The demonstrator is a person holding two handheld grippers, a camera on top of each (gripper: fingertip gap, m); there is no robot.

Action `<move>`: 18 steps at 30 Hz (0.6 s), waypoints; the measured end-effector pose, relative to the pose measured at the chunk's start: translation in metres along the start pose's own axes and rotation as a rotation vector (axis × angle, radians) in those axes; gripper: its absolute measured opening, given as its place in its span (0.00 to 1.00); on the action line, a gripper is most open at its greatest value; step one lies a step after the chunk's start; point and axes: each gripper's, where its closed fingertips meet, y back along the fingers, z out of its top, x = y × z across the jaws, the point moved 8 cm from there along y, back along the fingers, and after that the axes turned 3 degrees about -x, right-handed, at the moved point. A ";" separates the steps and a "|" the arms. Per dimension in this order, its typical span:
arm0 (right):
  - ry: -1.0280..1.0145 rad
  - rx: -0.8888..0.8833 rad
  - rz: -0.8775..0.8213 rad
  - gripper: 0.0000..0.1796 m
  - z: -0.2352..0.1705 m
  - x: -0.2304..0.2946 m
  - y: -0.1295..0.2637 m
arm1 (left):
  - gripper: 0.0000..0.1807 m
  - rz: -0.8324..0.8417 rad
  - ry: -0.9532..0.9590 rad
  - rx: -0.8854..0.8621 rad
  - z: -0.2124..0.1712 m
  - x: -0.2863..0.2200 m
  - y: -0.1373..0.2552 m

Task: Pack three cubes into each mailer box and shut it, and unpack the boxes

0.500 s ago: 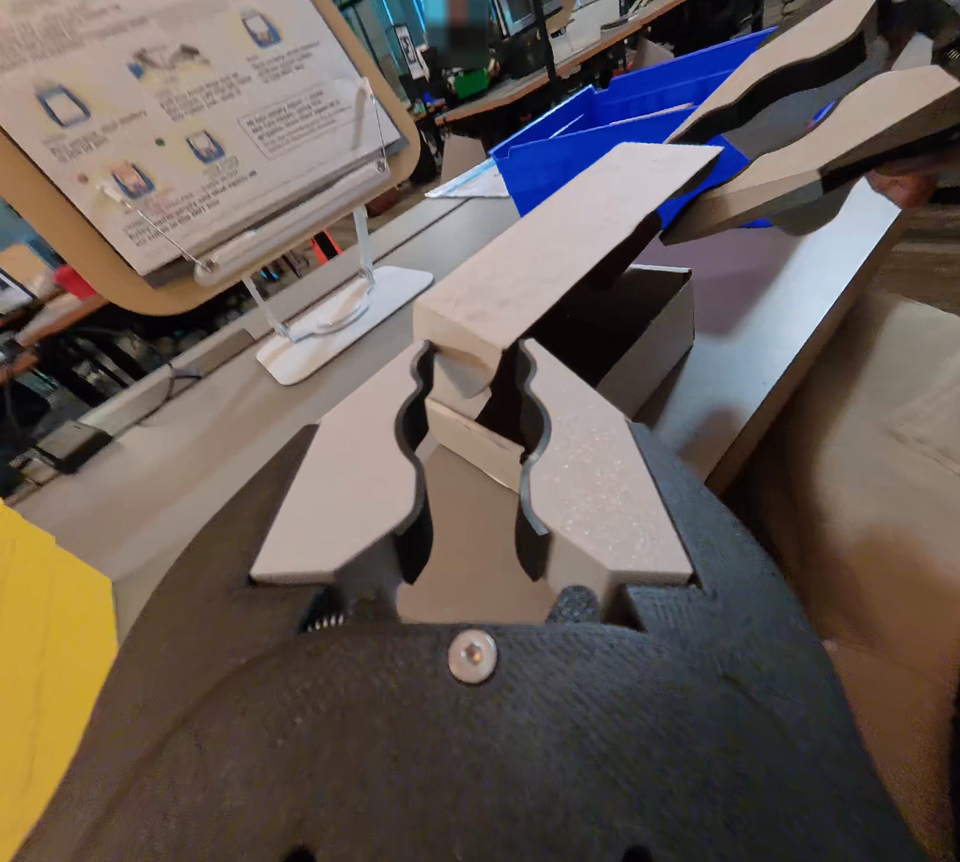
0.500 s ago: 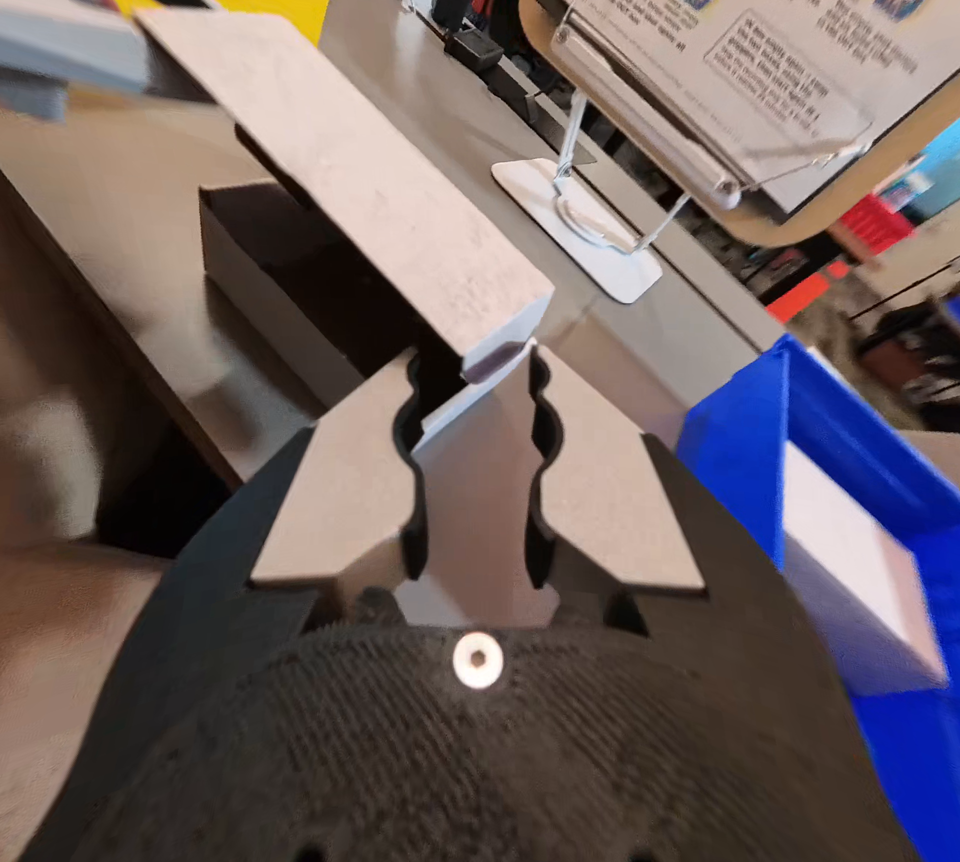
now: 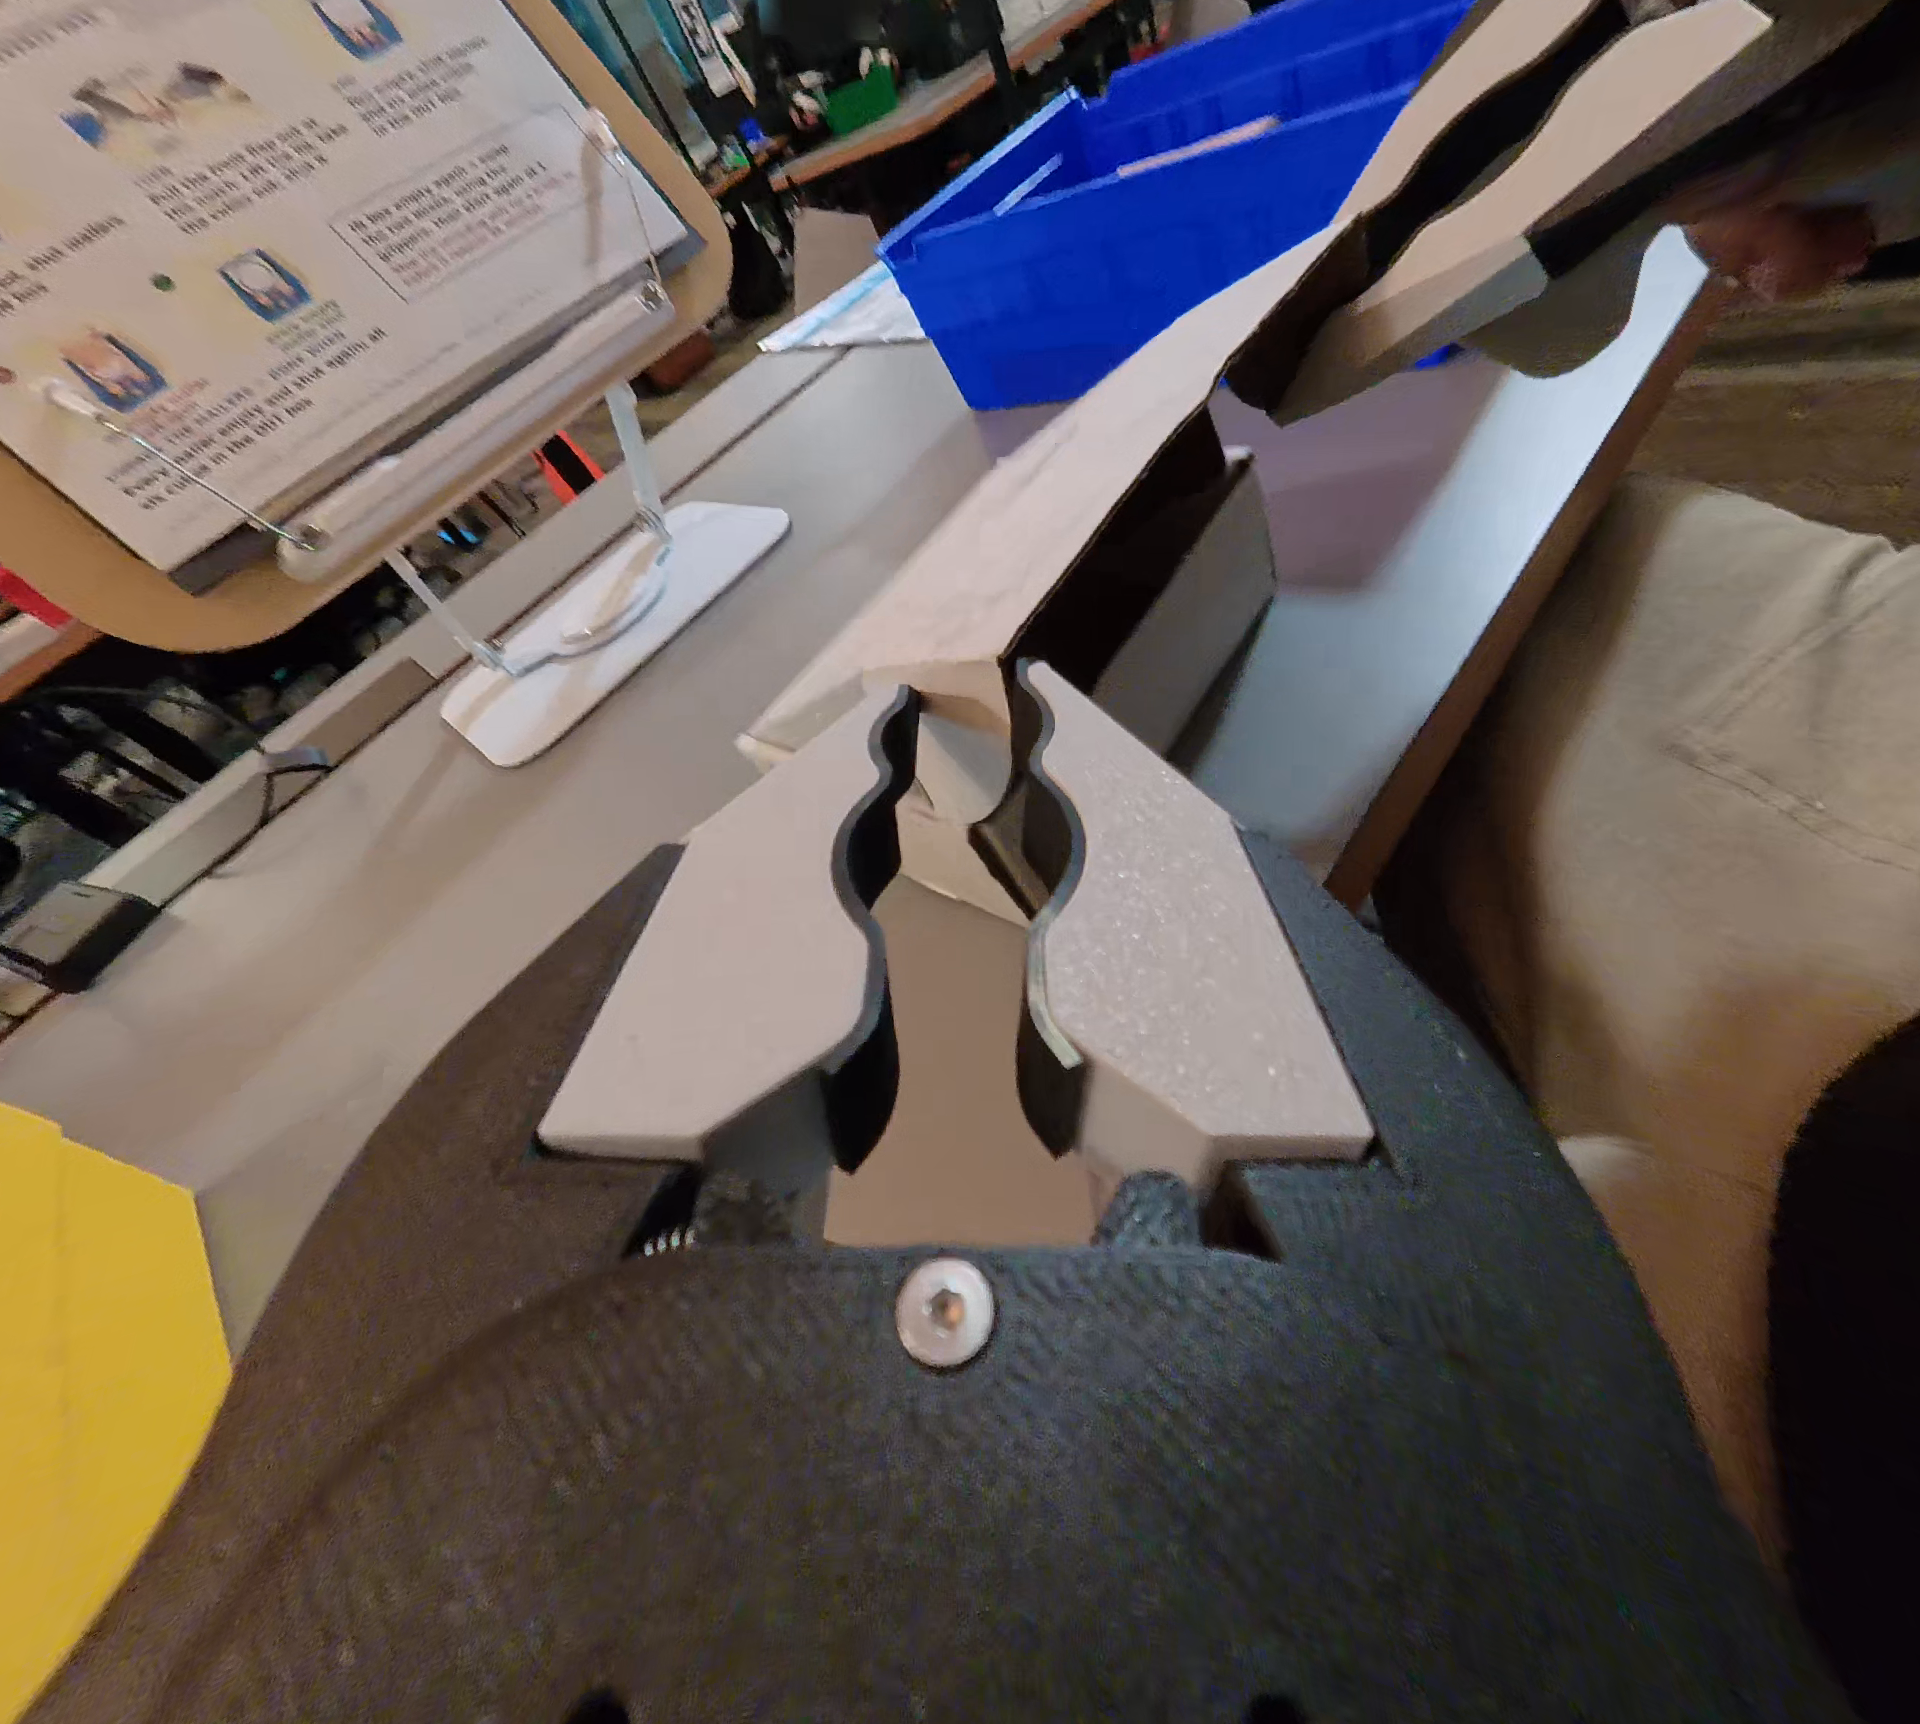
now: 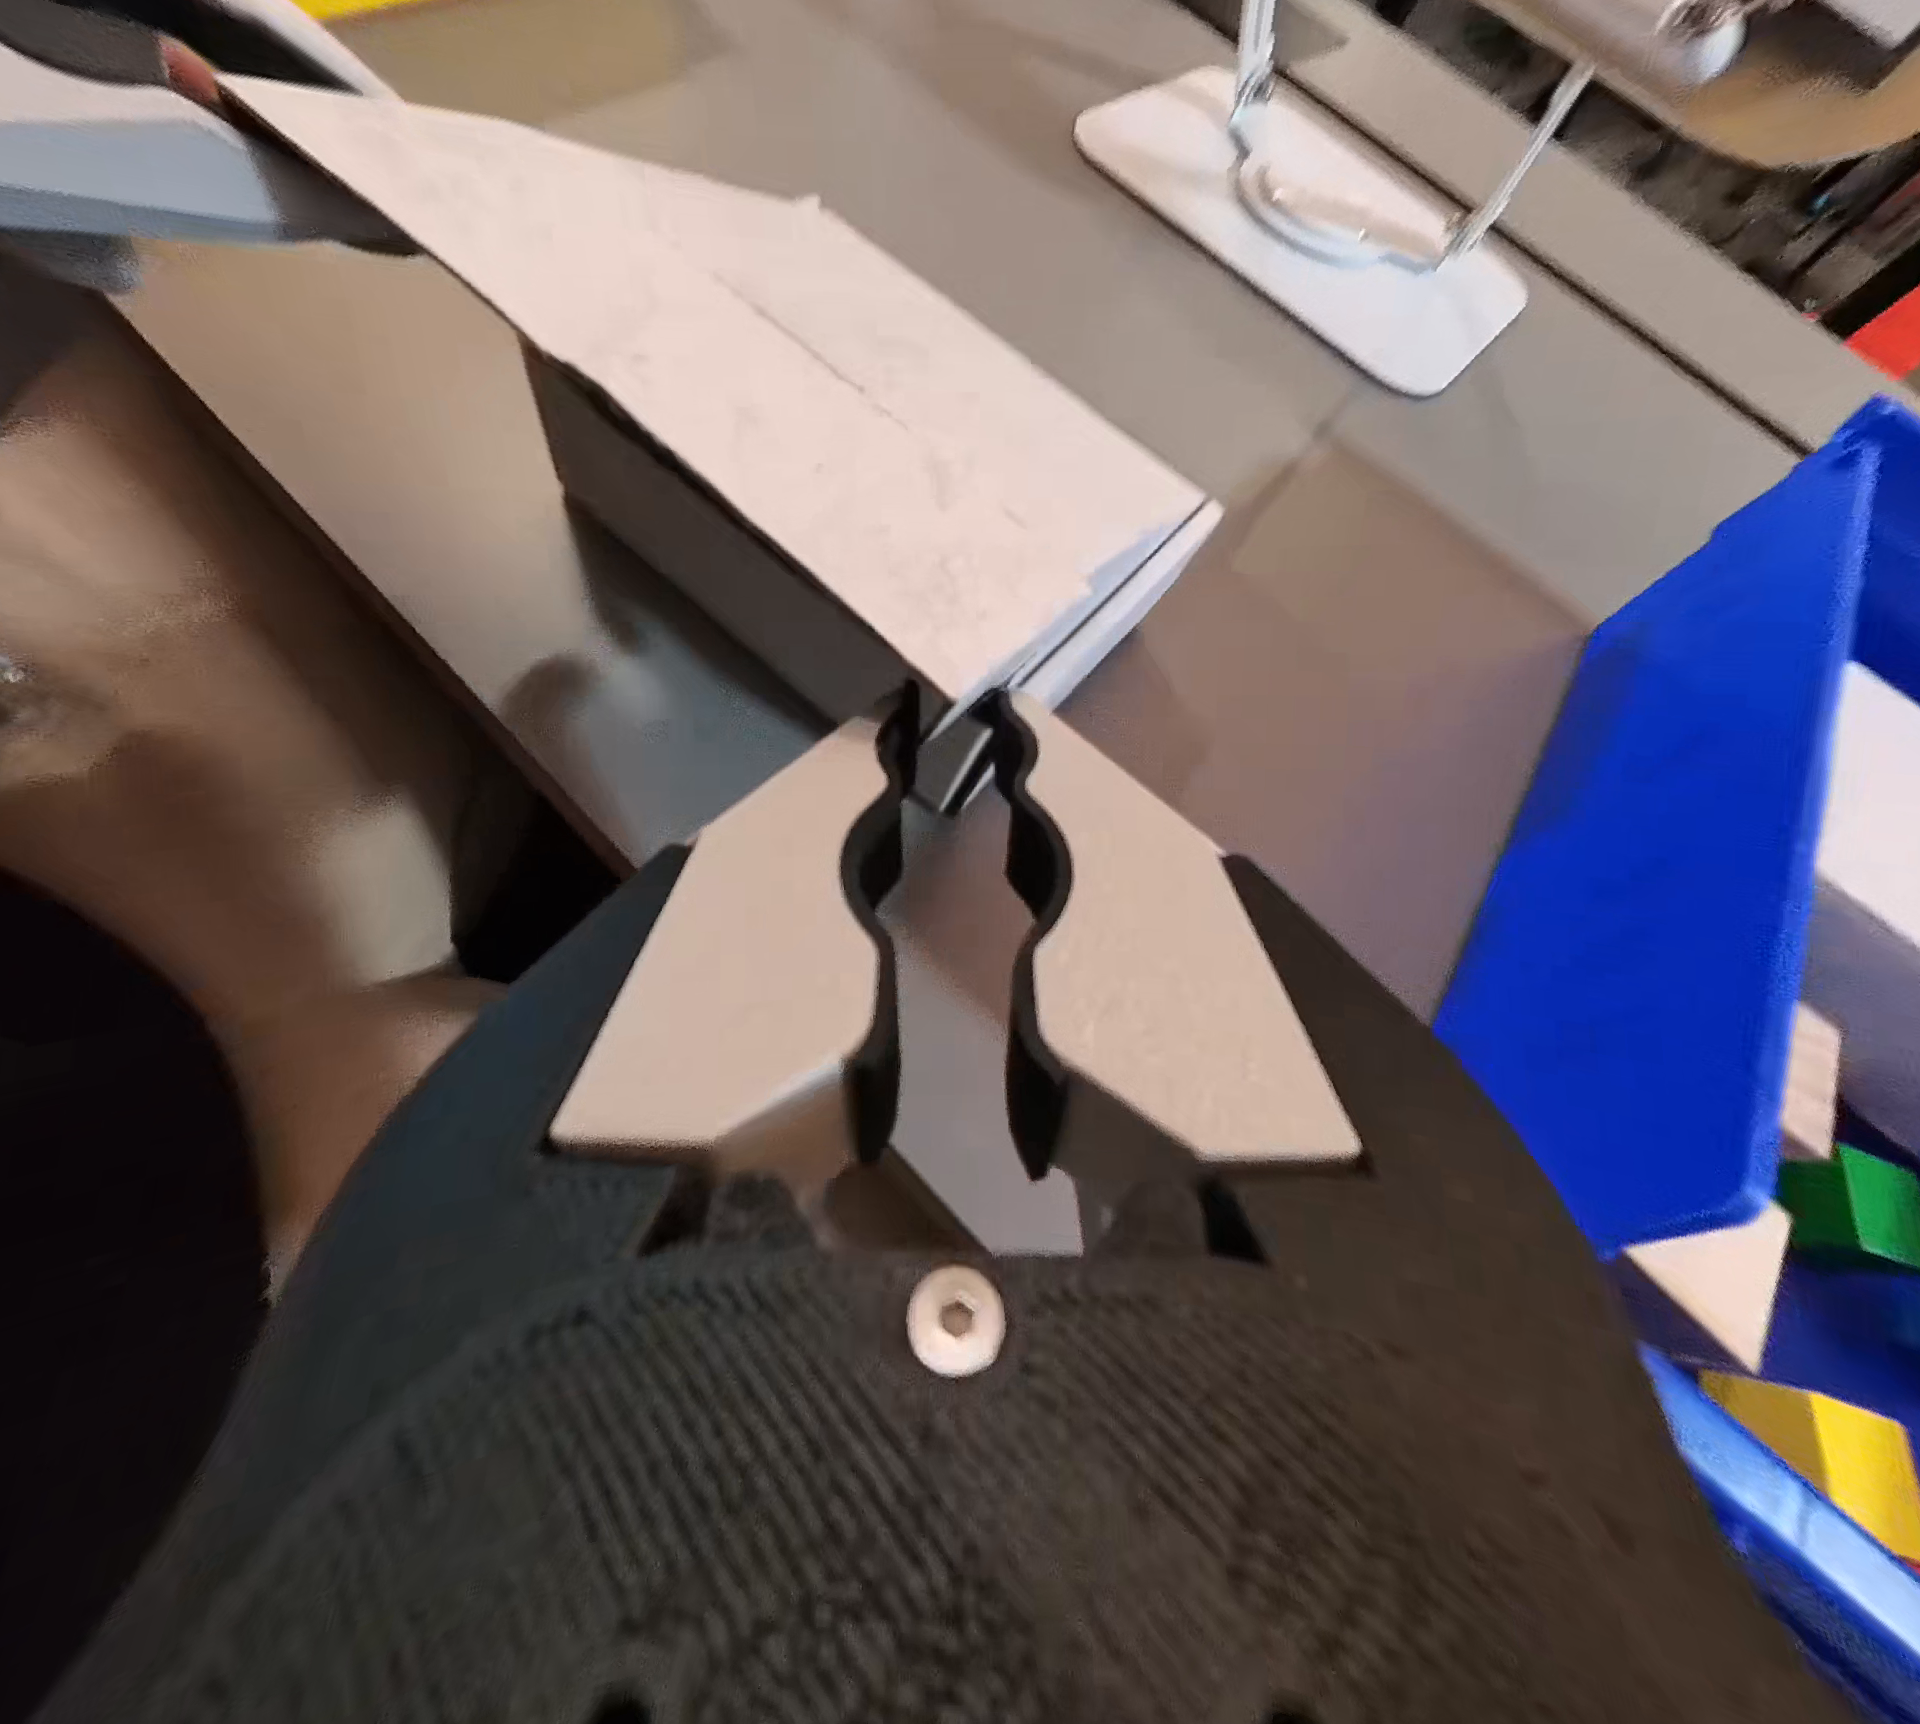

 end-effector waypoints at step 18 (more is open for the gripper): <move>-0.081 0.158 0.064 0.06 -0.027 0.001 -0.017 | 0.10 -0.202 0.299 0.174 -0.028 -0.009 -0.013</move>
